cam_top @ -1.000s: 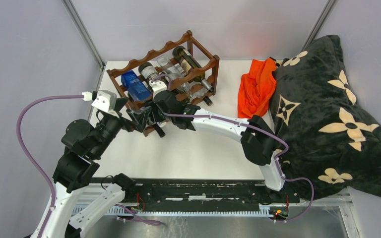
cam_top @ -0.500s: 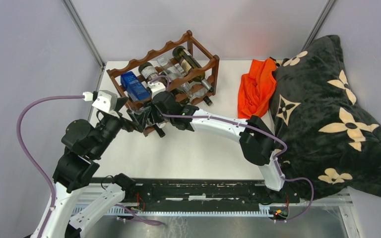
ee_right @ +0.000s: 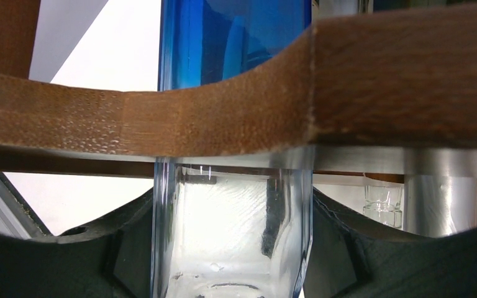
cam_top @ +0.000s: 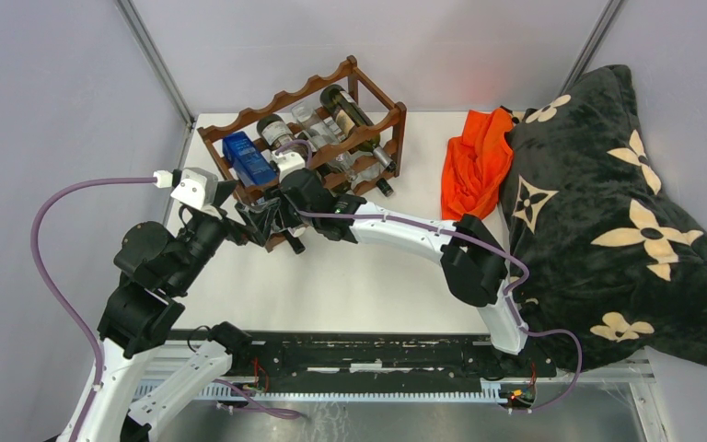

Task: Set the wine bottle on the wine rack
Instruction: Place the wine bottle in the wine rack, then reset both arms

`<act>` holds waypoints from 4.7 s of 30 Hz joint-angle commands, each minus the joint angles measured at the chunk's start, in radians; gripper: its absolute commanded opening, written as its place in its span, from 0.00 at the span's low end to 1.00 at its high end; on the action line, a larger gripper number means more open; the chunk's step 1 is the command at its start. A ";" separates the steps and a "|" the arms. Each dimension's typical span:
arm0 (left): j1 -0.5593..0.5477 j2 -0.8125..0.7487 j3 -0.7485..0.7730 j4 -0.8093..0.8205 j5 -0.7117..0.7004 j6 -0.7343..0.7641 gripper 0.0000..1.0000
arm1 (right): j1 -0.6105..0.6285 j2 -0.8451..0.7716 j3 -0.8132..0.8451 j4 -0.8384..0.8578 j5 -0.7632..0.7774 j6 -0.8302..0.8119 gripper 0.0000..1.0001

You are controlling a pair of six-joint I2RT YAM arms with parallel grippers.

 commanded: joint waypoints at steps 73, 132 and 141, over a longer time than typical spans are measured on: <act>0.004 -0.082 -0.005 -0.061 -0.041 -0.007 0.98 | 0.001 -0.264 -0.322 0.251 -0.202 -0.140 0.13; 0.004 0.122 0.280 -0.085 0.134 -0.359 1.00 | -0.939 -1.226 -0.383 -0.341 -0.781 -0.809 0.98; 0.003 0.168 0.331 -0.079 0.099 -0.305 1.00 | -0.972 -1.205 -0.302 -0.290 -0.684 -0.590 0.98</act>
